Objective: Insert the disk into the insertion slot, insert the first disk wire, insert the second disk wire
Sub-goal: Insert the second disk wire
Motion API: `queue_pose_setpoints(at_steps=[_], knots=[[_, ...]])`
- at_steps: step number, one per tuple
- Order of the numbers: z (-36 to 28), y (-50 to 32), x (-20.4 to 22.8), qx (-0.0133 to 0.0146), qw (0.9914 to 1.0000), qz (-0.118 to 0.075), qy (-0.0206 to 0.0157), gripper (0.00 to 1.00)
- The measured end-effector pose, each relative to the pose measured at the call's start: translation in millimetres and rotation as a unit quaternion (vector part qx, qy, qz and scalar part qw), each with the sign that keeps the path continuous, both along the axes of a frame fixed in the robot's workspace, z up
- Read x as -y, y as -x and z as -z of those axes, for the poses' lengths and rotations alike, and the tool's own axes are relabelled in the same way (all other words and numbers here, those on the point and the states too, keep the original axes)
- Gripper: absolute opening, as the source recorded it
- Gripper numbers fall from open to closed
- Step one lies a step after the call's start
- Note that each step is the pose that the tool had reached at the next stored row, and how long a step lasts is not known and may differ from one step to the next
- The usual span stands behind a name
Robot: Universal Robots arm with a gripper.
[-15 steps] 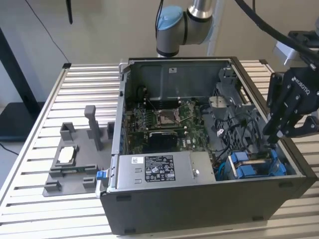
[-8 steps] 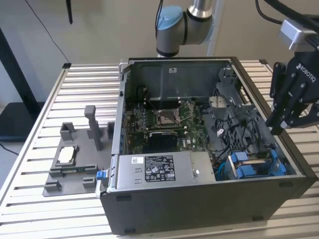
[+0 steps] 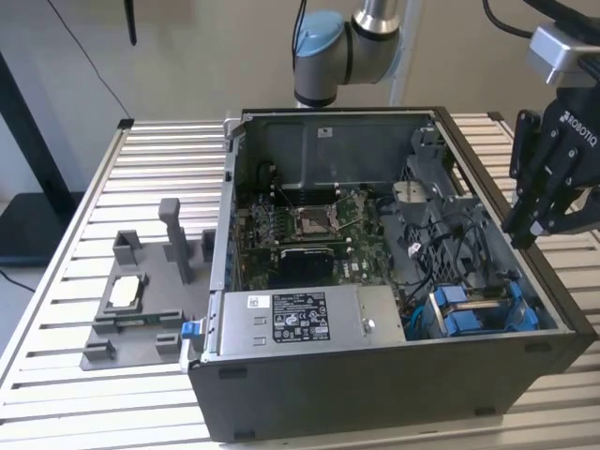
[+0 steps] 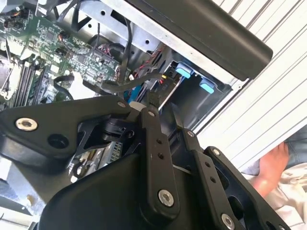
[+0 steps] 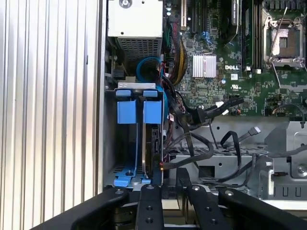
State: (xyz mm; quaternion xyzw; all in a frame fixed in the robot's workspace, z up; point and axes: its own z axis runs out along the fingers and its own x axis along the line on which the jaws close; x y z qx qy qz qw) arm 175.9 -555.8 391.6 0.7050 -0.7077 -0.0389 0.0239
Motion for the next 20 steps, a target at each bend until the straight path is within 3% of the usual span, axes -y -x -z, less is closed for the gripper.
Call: queue_pose_setpoints(at_steps=[11,20], knots=[[0.2,26.3,-10.7,0.0036,0.99998,0.004,-0.0001,0.27],[0.5,53.9,-21.7,0.0096,0.99994,0.005,-0.0001,0.27]])
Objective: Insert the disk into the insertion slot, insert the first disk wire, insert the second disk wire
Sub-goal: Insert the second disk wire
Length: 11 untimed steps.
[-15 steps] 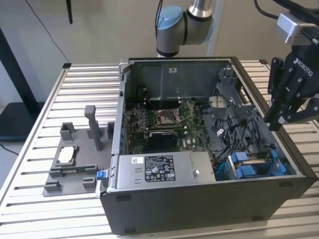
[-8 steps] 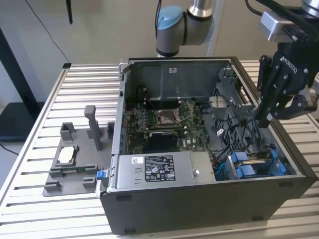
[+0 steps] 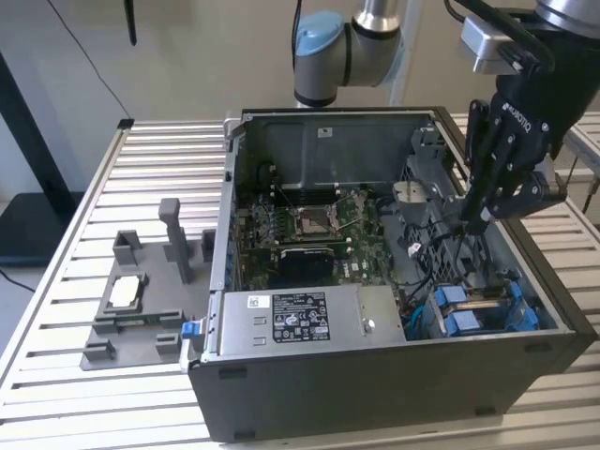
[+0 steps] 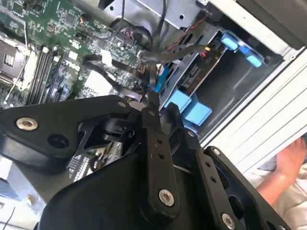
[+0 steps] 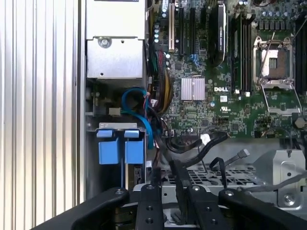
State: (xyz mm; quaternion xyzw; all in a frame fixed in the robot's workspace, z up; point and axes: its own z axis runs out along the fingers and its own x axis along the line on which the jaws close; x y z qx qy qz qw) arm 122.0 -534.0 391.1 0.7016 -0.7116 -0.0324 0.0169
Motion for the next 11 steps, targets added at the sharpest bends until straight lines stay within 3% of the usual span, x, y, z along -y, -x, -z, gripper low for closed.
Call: queue_pose_setpoints(at_steps=[5,9,11], knots=[[2.1,12.0,-4.5,0.0040,0.99999,0.000,0.0000,0.27],[7.2,18.6,-10.2,0.0134,0.99991,-0.001,0.0003,0.27],[8.7,18.8,-11.8,0.0167,0.99983,-0.007,0.0027,0.27]])
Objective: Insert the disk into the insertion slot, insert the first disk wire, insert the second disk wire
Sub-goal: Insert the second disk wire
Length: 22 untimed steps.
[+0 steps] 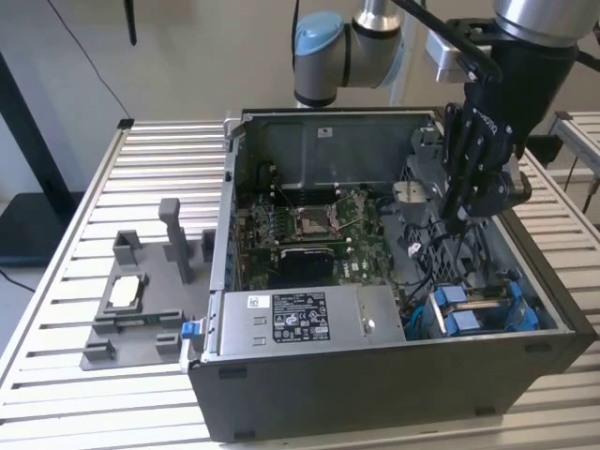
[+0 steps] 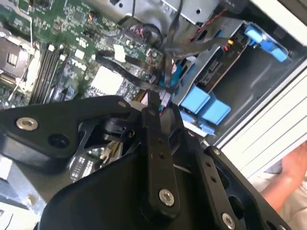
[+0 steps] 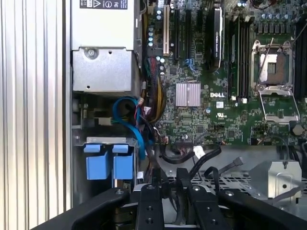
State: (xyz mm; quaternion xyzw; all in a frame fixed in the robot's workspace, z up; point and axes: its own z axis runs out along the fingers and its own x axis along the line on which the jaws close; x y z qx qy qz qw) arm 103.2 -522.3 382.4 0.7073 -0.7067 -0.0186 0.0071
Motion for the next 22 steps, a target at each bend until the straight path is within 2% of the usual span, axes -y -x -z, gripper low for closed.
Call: queue_pose_setpoints(at_steps=[4,5,7,14,15,16,21,22], knots=[[1.4,0.4,-0.5,0.0053,0.99987,-0.014,0.0071,0.27],[1.8,0.5,-0.4,0.0057,0.99984,-0.015,0.0080,0.27],[1.8,0.4,-0.5,0.0057,0.99980,-0.017,0.0093,0.27],[1.9,0.5,-0.5,0.0057,0.99979,-0.017,0.0103,0.27],[1.9,0.5,-0.5,0.0057,0.99979,-0.017,0.0104,0.25],[1.9,0.5,-0.5,0.0057,0.99979,-0.017,0.0106,0.18],[1.9,0.5,-0.5,0.0057,0.99978,-0.017,0.0114,0.18],[1.9,0.5,-0.5,0.0057,0.99978,-0.017,0.0118,0.15]])
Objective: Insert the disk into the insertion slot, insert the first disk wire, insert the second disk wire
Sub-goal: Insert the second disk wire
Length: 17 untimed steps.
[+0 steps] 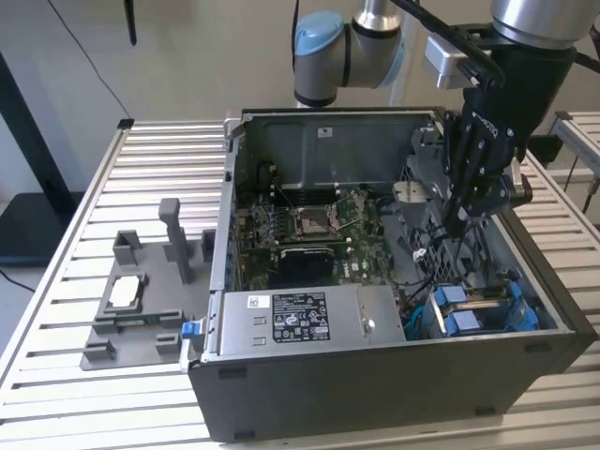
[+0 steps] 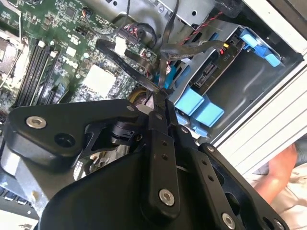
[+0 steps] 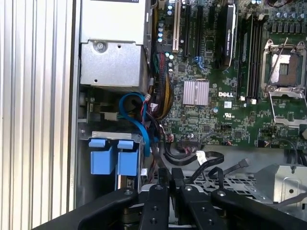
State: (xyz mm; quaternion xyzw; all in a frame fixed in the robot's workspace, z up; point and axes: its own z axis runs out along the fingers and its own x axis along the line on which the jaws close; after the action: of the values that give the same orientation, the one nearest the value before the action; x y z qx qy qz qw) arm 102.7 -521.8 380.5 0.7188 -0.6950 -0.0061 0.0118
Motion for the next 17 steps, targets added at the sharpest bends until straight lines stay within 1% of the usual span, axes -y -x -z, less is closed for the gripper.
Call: queue_pose_setpoints(at_steps=[11,12,14,15,16,17], knots=[[0.0,0.0,0.0,-0.0001,1.00000,0.000,0.0000,0.15],[0.0,0.1,-0.4,-0.0002,1.00000,0.000,0.0006,0.15],[-0.1,0.4,-1.7,-0.0002,0.99999,0.000,0.0034,0.17],[0.0,0.8,-3.0,-0.0001,0.99998,0.000,0.0068,0.17],[-0.1,1.2,-4.4,0.0002,0.99994,0.000,0.0110,0.24],[0.0,1.7,-6.1,0.0010,0.99989,0.000,0.0150,0.24]])
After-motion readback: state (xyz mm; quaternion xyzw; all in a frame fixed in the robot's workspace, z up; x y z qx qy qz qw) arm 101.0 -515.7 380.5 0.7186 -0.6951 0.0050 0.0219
